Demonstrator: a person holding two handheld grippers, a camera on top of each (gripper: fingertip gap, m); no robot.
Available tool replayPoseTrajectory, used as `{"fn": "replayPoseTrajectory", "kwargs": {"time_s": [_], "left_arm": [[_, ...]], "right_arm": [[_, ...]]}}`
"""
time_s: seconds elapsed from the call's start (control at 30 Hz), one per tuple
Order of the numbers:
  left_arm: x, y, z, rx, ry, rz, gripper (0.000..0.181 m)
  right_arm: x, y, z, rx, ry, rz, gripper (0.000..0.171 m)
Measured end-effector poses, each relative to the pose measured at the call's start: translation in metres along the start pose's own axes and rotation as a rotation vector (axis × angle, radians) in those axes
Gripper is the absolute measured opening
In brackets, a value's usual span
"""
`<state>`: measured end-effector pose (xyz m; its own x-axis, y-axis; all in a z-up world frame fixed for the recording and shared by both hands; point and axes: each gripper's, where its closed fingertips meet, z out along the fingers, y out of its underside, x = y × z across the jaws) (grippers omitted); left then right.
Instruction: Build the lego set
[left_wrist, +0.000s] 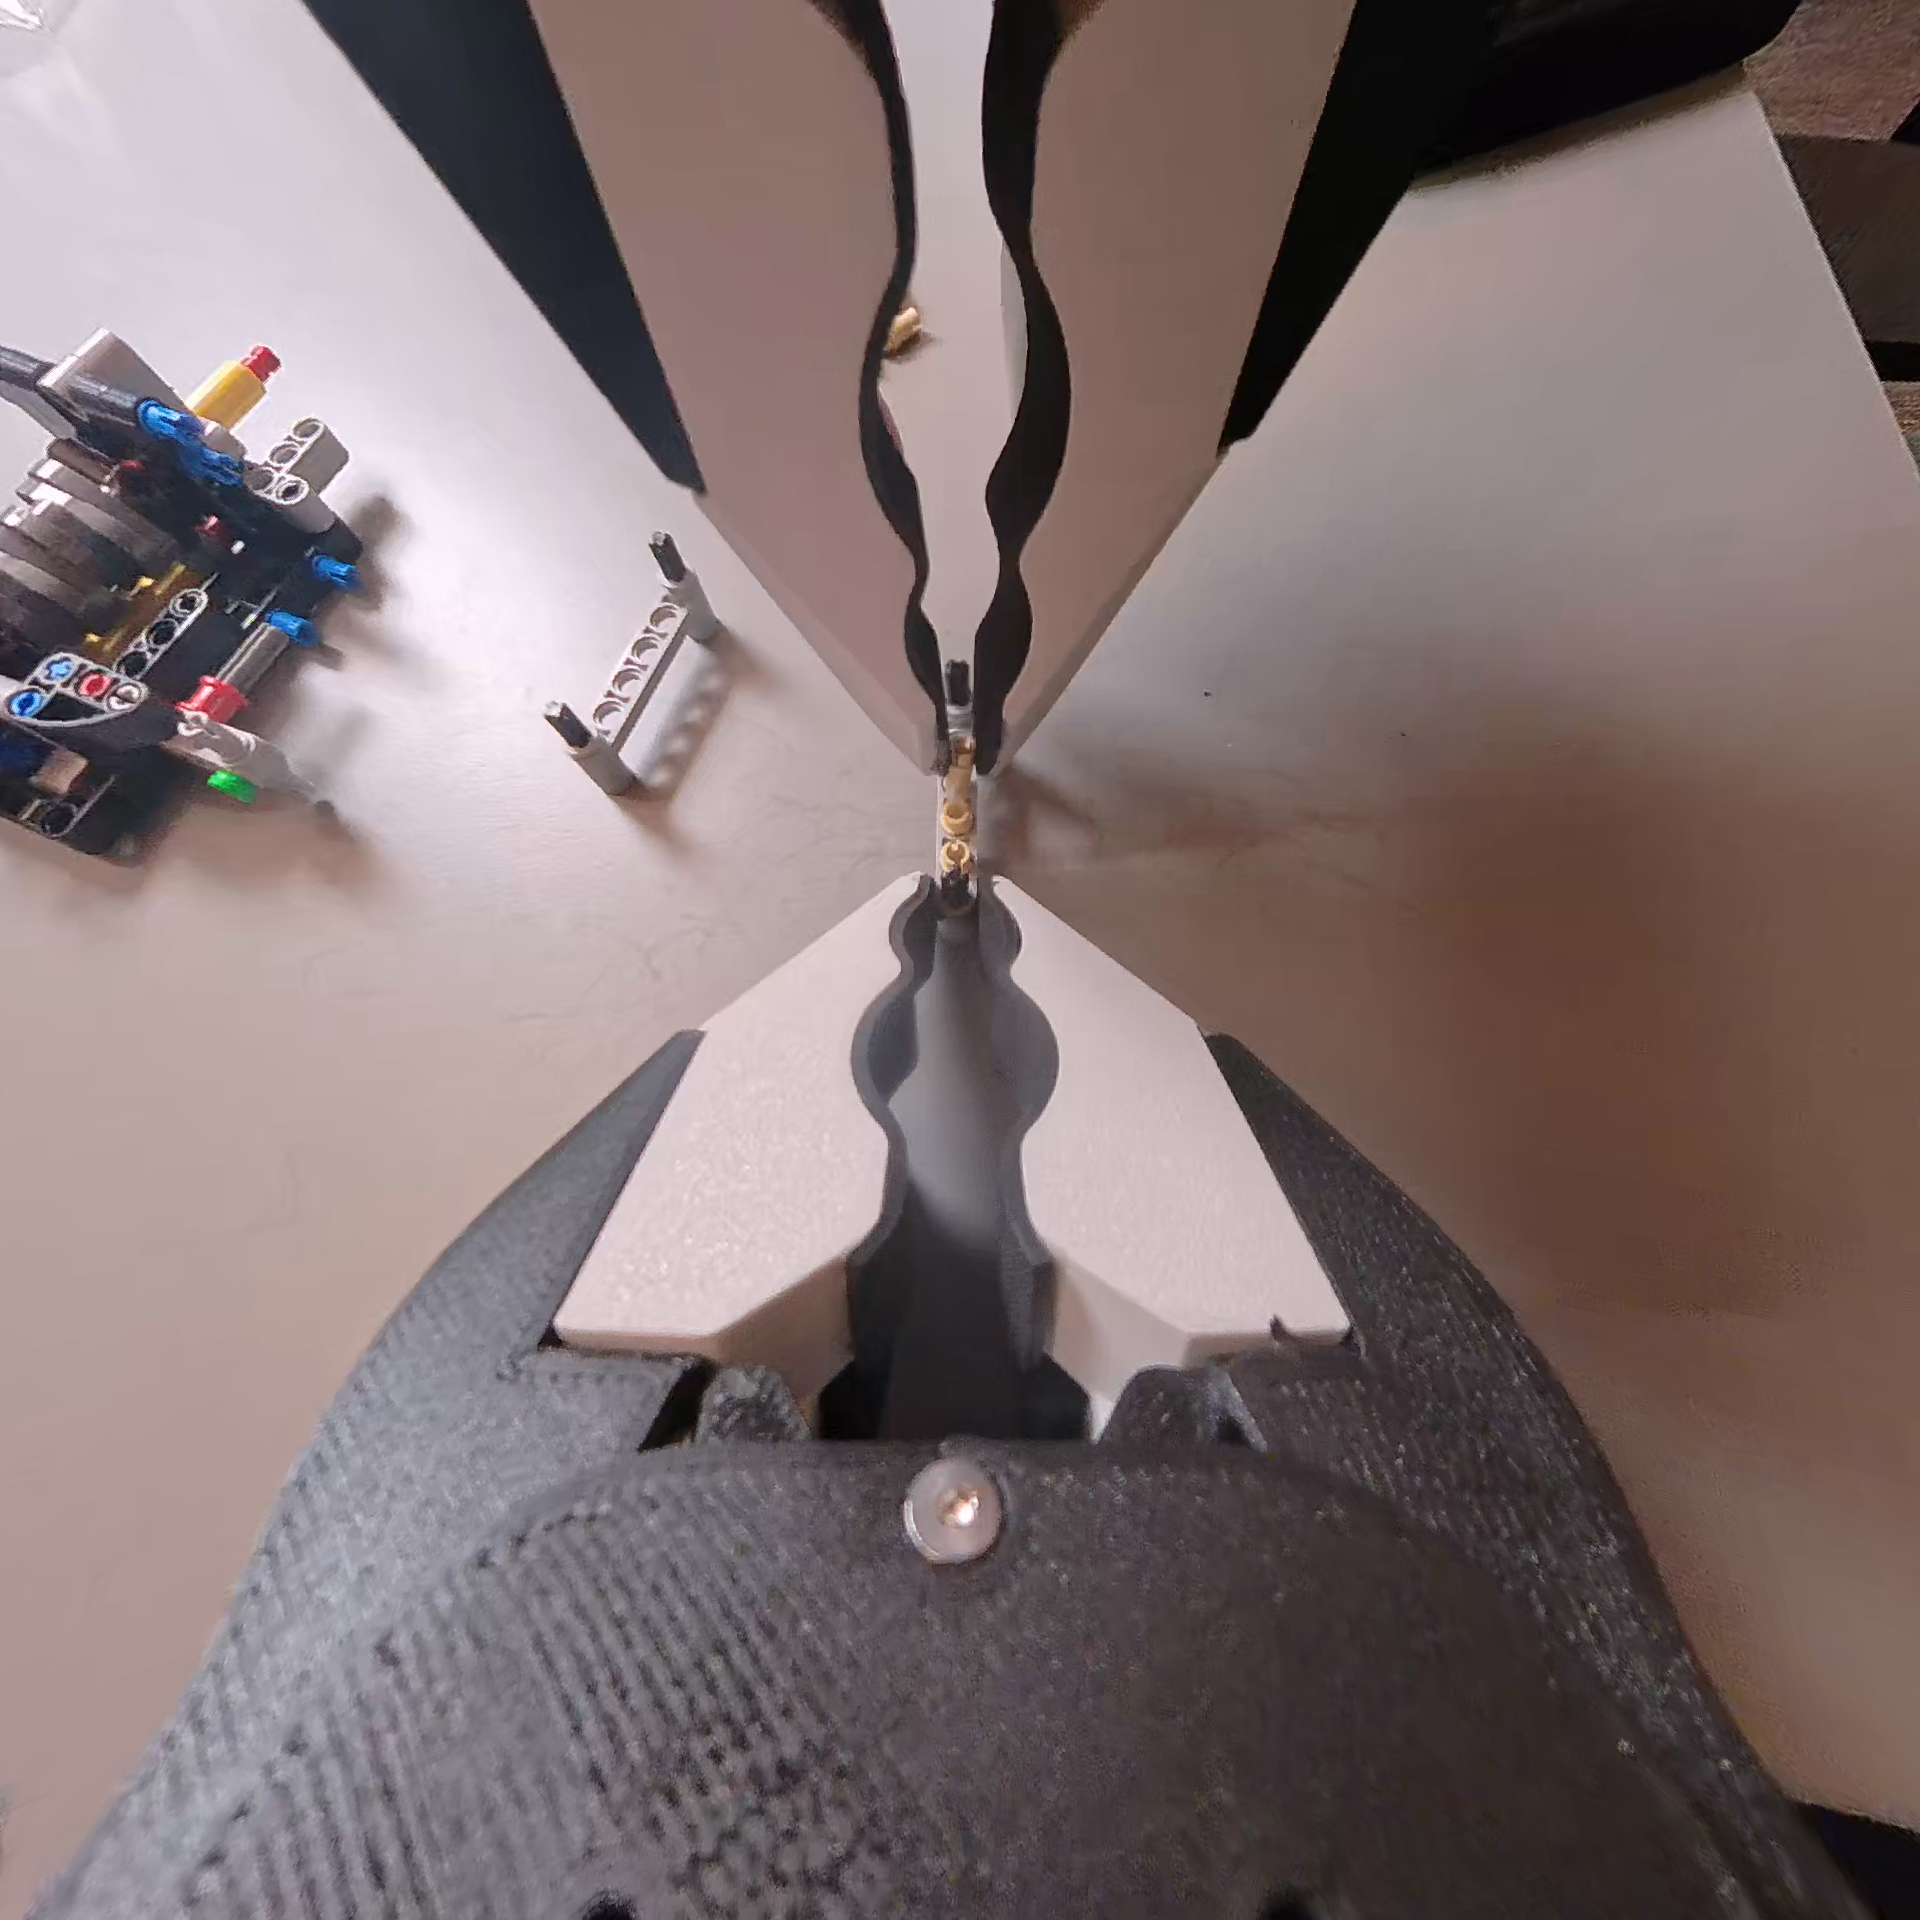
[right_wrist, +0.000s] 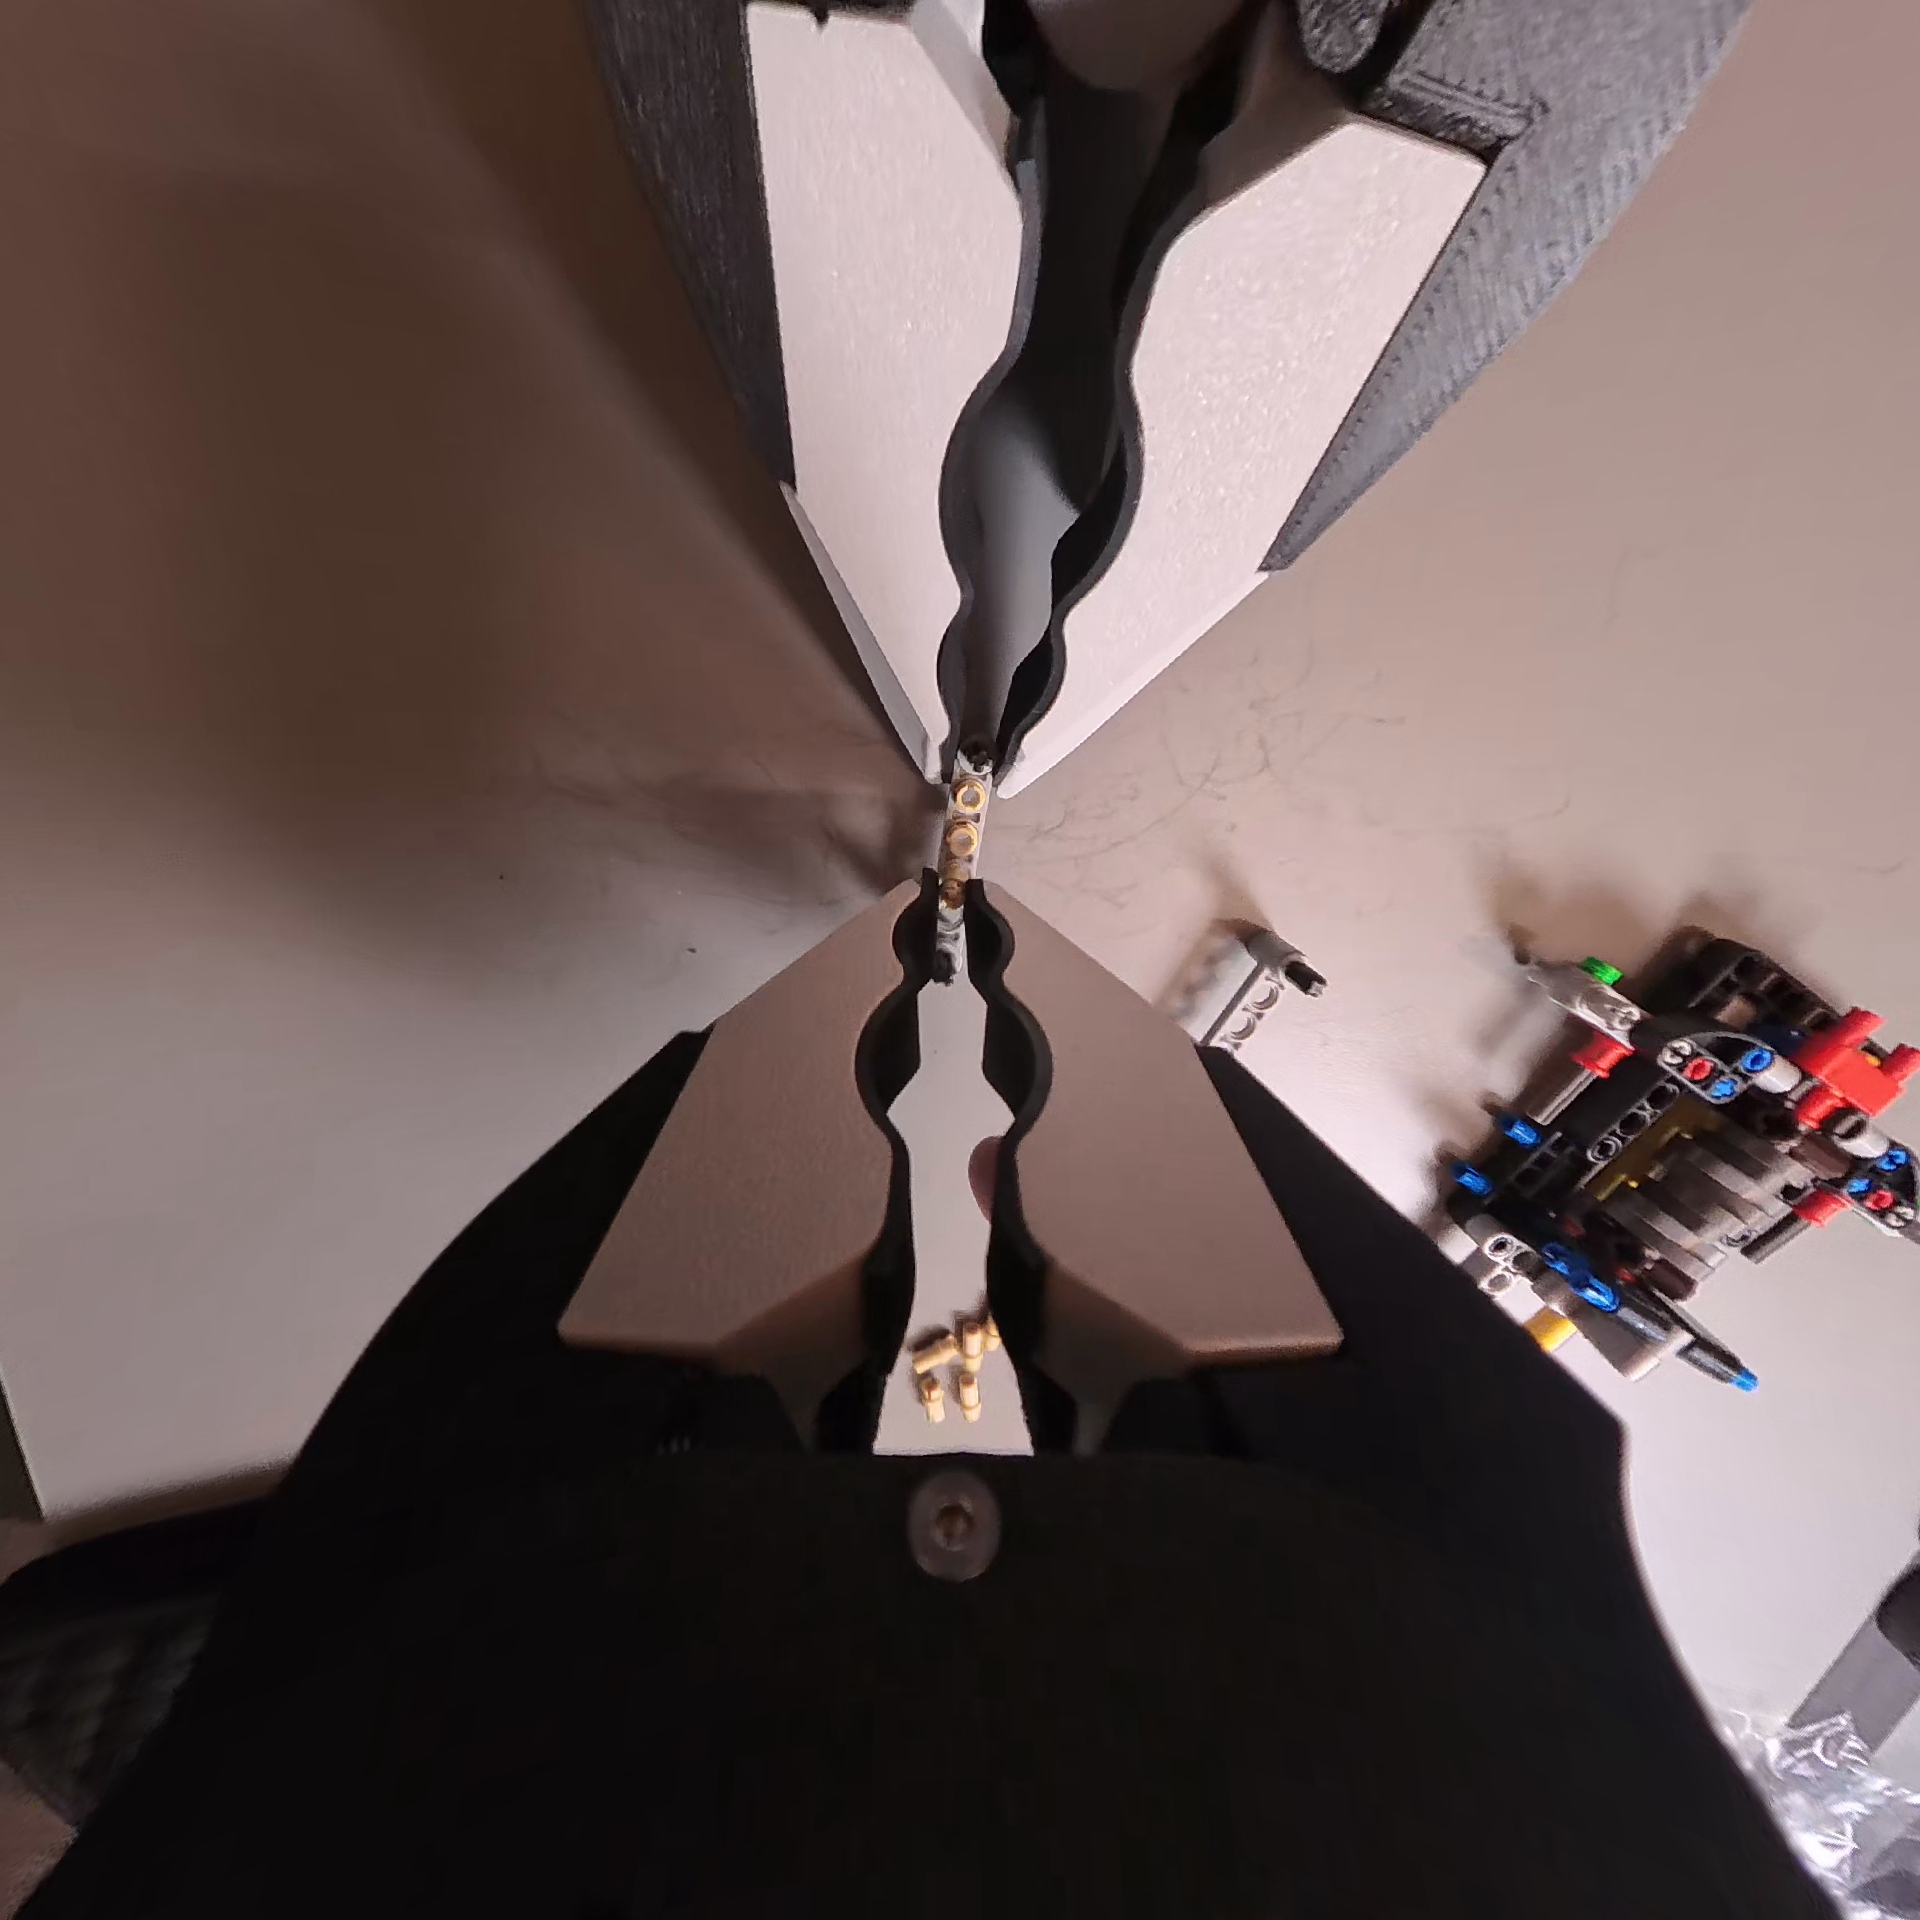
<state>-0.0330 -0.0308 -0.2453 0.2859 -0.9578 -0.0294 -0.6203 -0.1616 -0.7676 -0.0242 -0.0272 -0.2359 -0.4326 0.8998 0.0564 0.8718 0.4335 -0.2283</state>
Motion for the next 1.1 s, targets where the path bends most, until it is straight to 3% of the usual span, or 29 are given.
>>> {"fn": "replayPoseTrajectory", "kwargs": {"time_s": [0.03,0.73,1.1], "left_arm": [[0.0001,0.0,0.0,0.0,0.0,0.002,0.006],[0.0007,0.0004,-0.0007,0.005,0.045,-0.024,0.006],[0.0005,0.0006,-0.0006,0.003,0.034,-0.013,0.006]], "right_arm": [[0.0001,-0.0003,0.0002,-0.004,0.0,-0.005,0.003],[0.0007,-0.0025,0.0043,0.002,-0.004,-0.072,0.003],[0.001,-0.0015,0.0047,0.121,-0.029,-0.02,0.003]]}}
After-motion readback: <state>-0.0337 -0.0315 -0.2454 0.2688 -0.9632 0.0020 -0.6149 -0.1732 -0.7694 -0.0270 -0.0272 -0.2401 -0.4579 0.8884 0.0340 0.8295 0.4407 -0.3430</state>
